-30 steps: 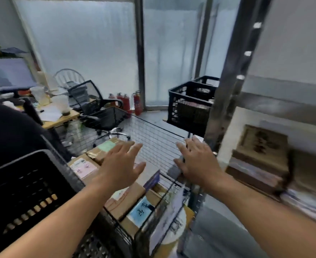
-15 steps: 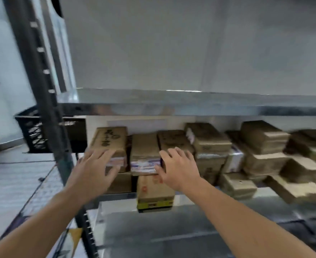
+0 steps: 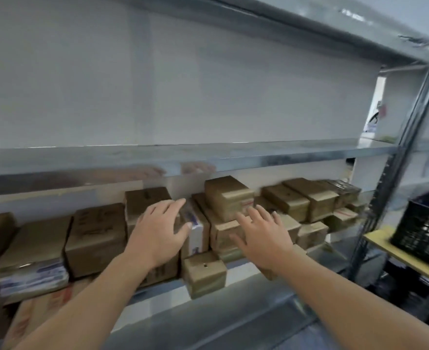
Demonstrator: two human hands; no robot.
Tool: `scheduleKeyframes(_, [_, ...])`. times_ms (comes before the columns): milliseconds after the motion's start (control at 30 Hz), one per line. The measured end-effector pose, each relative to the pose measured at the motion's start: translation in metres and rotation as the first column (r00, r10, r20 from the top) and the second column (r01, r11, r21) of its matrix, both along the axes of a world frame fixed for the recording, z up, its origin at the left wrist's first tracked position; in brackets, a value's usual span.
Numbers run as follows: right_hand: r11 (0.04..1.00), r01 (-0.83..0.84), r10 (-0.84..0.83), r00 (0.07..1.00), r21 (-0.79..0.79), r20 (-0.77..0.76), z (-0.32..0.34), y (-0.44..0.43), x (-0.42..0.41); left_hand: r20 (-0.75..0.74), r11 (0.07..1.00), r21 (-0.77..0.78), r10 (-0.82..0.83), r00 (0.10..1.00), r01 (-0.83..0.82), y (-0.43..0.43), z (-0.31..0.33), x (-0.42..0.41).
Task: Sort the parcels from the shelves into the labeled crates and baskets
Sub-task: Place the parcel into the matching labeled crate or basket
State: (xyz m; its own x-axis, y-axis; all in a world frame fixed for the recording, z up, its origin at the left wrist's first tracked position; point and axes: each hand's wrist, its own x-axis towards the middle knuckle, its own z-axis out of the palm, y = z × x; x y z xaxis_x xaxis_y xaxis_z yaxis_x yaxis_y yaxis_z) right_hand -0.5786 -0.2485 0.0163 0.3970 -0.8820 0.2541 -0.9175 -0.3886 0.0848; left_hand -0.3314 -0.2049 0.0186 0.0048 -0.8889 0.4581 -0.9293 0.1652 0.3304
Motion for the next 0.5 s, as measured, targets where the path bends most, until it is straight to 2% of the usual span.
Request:
scheduleKeyframes(133, [0.999, 0.037, -0.036, 0.999, -0.011, 0.039, 0.005, -0.037, -0.041, -0.052, 0.998, 0.045, -0.035, 0.998, 0.037, -0.045, 0.006, -0.046])
scheduleKeyframes(267, [0.999, 0.040, -0.042, 0.989, 0.013, 0.143, -0.003, -0.077, -0.051, -0.092, 0.994, 0.103, -0.026, 0.995, 0.036, -0.088, -0.002, -0.072])
scheduleKeyframes(400, [0.990, 0.019, -0.059, 0.956, 0.141, 0.287, -0.006, -0.126, -0.054, -0.162, 0.989, 0.146, -0.006, 0.987, 0.030, -0.129, -0.015, -0.084])
scheduleKeyframes(500, [0.970, -0.059, -0.053, 0.894, 0.236, 0.444, -0.006, -0.168, -0.053, -0.232, 0.988, 0.155, 0.032, 0.972, 0.004, -0.157, -0.029, -0.090])
